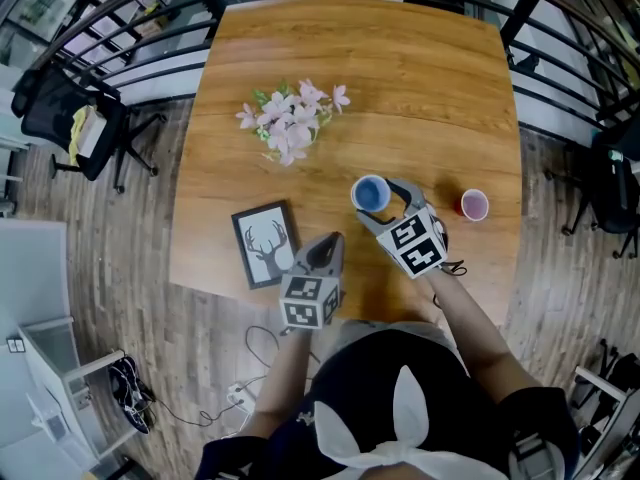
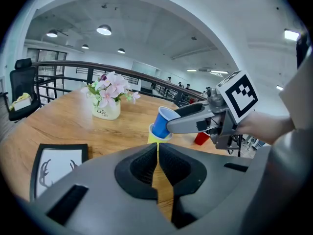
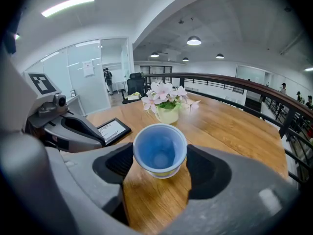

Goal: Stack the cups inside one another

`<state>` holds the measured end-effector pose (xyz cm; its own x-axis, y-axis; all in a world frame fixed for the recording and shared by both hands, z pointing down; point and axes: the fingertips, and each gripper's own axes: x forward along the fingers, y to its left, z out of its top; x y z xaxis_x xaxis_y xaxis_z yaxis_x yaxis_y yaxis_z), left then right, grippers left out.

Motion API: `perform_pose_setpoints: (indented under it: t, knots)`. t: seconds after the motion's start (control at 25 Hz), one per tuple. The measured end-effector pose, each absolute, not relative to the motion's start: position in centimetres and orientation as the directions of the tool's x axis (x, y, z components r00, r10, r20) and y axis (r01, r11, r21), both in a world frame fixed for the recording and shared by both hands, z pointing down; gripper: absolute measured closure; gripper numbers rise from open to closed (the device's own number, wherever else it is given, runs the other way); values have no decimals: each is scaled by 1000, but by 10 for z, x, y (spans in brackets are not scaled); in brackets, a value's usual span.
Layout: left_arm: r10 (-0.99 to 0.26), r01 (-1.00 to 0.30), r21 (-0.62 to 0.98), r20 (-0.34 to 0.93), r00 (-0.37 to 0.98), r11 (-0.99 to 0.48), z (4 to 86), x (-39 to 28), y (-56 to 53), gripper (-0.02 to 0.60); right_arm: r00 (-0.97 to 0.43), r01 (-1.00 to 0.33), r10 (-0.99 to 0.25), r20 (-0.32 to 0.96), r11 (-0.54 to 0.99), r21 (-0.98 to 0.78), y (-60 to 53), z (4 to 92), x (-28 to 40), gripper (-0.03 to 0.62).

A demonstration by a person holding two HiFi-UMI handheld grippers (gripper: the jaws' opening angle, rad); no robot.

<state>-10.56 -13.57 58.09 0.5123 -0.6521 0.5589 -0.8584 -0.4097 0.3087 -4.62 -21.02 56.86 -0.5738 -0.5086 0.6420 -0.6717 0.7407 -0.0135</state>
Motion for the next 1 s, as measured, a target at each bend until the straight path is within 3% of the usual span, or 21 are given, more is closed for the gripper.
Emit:
perform_pose_setpoints:
  t: [1.0]
  knots:
    - [-641, -860, 309, 574, 510, -407, 580, -102, -129, 555, -582, -656, -480, 657, 755, -29, -206, 577, -46, 235]
